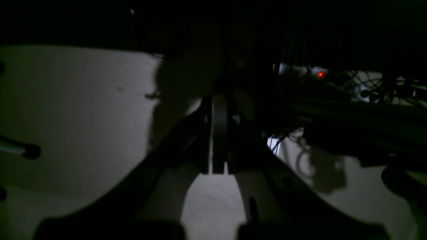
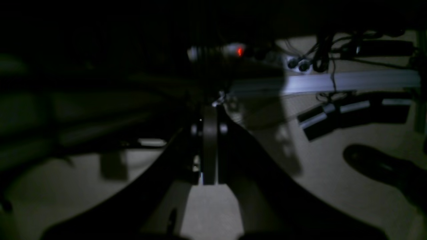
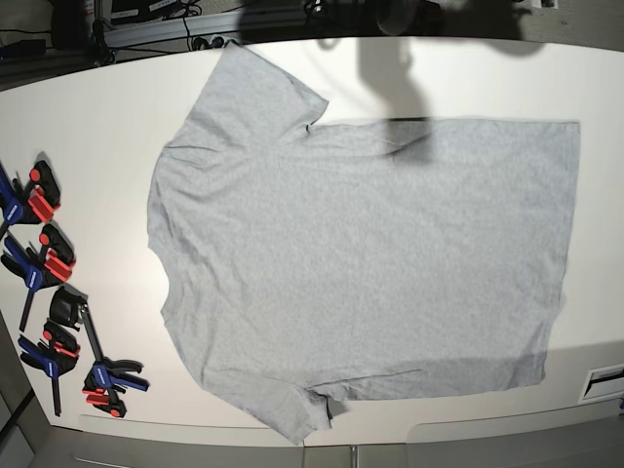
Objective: Fold the T-shirt properly
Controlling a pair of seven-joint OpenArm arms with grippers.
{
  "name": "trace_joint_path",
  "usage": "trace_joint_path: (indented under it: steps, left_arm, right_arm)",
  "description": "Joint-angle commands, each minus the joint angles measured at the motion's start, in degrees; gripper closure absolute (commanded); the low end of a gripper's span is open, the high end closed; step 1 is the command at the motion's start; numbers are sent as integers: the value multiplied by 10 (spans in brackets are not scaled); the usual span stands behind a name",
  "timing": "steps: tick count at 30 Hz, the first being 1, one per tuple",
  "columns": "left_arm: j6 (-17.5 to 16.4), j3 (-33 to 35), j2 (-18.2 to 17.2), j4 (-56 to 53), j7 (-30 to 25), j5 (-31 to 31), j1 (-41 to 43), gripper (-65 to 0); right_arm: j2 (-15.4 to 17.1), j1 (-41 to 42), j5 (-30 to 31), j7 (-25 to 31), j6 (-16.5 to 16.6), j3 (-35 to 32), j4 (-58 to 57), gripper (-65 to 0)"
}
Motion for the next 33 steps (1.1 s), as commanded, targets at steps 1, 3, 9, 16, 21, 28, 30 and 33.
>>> trace_joint_path:
  steps: [1,3,9,16,21,28,30,33]
  left_arm:
    - [2,-13,-7,23,-6,1,11,0]
    - [1,-26,-17,49,11,-1,14,0]
    - [-32,-46,-53,95,99,-59,14,0]
    - [-165,-48,-54,101,126,-59,14,0]
    - [-183,-48,-54,101,125,-59,14,0]
    - [-183,-48,-54,101,121,-59,14,0]
    - [-183,-48,-54,101,119,-59,14,0]
    - [-183,-48,-53,101,107,-59,14,0]
  right_arm:
    - [1,-19,-1,16,3,14,38,0]
    - [2,-41,7,15,6,45,100,0]
    - [1,-63,122,-19,93,170,233,0]
    - [-44,-5,405,-149,238,370,285,0]
    - [-104,69,542,-250,289,488,265,0]
    - [-153,82,473,-227,284,502,249,0]
    - [-173,83,402,-212,284,502,249,0]
    - [-189,90,374,-218,284,499,249,0]
